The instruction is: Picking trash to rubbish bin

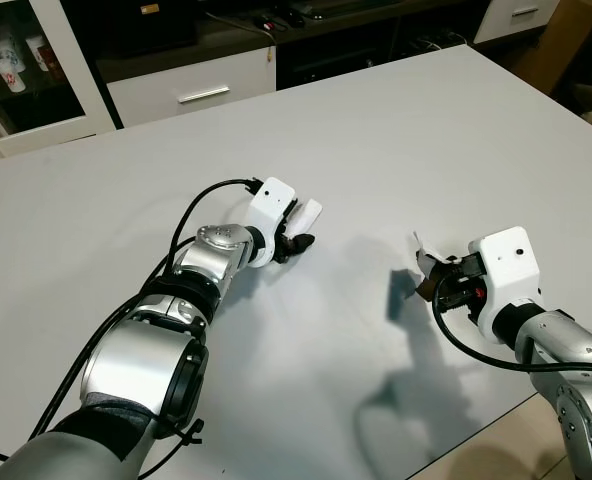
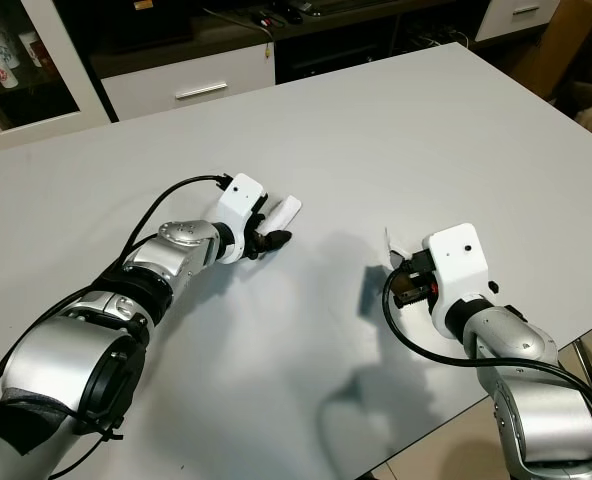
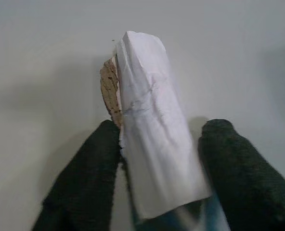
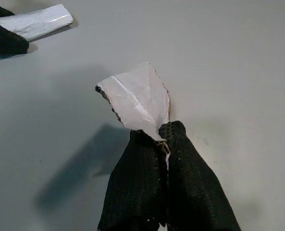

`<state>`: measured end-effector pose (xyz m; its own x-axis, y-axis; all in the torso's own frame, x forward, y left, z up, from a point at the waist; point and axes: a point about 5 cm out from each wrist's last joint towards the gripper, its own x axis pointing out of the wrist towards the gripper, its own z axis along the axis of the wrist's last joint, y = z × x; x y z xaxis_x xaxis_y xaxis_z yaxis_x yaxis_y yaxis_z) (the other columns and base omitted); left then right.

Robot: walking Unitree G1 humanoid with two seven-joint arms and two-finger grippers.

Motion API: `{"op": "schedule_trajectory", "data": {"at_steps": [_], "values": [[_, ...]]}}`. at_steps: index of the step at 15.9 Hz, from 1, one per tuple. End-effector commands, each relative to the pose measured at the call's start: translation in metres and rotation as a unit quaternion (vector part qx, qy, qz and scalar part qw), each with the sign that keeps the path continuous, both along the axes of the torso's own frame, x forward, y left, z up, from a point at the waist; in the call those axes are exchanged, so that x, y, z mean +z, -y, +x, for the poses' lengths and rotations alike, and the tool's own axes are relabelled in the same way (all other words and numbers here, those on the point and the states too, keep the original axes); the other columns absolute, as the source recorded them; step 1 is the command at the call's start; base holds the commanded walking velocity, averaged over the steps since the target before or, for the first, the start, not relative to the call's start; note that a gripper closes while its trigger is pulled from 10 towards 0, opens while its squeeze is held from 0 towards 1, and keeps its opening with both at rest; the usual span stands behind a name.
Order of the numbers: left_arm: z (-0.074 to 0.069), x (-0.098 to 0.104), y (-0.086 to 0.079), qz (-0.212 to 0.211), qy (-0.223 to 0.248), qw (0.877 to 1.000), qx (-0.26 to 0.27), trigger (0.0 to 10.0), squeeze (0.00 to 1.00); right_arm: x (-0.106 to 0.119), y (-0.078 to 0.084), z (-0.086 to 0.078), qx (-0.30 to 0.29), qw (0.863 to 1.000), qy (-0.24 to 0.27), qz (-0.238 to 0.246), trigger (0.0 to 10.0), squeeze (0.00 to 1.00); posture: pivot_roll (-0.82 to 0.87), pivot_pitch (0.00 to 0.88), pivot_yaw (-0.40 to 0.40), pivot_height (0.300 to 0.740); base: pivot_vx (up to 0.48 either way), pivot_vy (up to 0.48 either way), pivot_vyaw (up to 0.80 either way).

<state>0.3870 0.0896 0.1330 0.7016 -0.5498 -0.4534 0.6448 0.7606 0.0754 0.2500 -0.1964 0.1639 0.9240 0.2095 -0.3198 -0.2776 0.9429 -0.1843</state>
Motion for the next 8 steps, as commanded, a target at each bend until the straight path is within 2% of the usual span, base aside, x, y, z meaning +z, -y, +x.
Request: {"op": "schedule_trajectory", "data": {"at_steps": [1,8], "values": [[-0.0116,-0.0241,-0.0015,0.013,-0.053,0.998,-0.009,0.0,0.0,0.0044,0.001,0.0,0.0,1.0,0.01,-0.004,10.0,0.0,-0.14,0.149,-0.002,0.74,0.0,0.0,0.0],[-0.0129,-0.0253,-0.0021,0.007,-0.062,0.998,-0.016,0.0,0.0,0.0039,0.0005,0.0019,0.0,1.0,0.01,-0.004,10.0,0.0,-0.14,0.147,-0.002,0.74,0.0,0.0,0.0]]}}
